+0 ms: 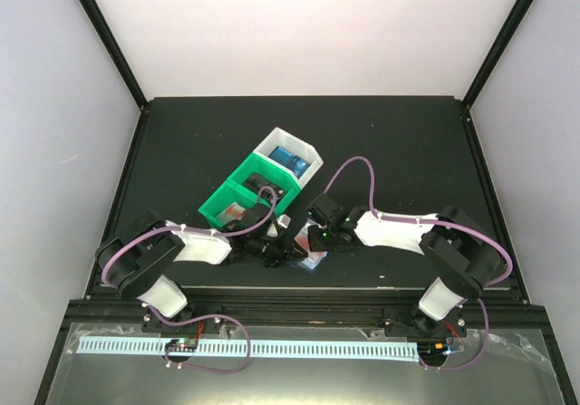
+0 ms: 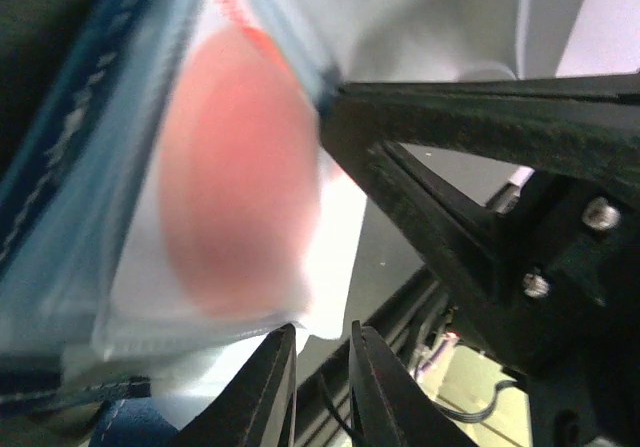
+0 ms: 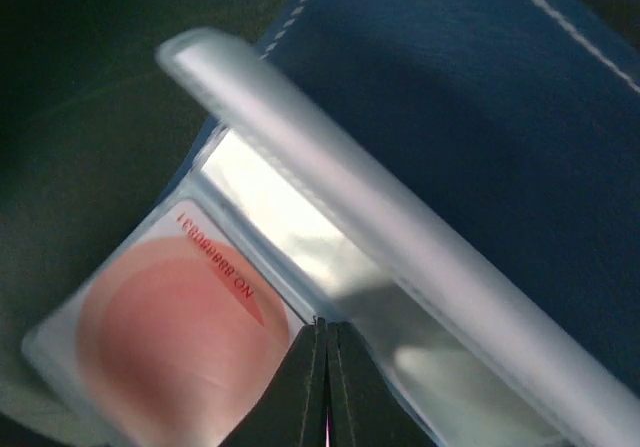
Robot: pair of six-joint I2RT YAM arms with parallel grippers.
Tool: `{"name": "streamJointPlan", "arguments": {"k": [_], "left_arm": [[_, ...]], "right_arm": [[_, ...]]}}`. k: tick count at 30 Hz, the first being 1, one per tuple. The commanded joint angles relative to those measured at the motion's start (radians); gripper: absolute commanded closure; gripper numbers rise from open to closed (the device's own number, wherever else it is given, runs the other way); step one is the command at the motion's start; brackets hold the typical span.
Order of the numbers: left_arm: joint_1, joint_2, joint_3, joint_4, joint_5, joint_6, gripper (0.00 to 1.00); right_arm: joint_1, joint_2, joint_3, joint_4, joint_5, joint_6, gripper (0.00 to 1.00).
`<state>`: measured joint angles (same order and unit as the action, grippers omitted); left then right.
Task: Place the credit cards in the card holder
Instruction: Insert the credit card into the card holder.
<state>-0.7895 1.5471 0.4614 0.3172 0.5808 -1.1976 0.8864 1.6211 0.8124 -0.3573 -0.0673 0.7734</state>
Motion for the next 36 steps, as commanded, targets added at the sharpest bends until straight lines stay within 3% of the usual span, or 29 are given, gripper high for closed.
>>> {"name": "streamJointPlan", "arguments": {"k": [1,19,29,36], "left_arm": [[-0.004,0.014,0.027,0.207,0.013,-0.083,0.83],[-0.032,0.014,0.108,-0.146,-0.257,0.121,0.8],[-0.04,0.01,0.09,-0.129,-0.301,0.121,0.75],[-0.04,0.008,0.086,-0.123,-0.3,0.119,0.75]], "right_arm": [[0.011,0.039,-0.039,0.004,-0.026,0.02,0.96],[-0.004,0.005,-0.016,-0.031,-0.021,-0.011,0.91],[-0.01,-0.02,0.038,-0.107,0.067,-0.045,0.8],[-0.011,-0.008,0.013,-0.117,0.067,-0.062,0.85]]}}
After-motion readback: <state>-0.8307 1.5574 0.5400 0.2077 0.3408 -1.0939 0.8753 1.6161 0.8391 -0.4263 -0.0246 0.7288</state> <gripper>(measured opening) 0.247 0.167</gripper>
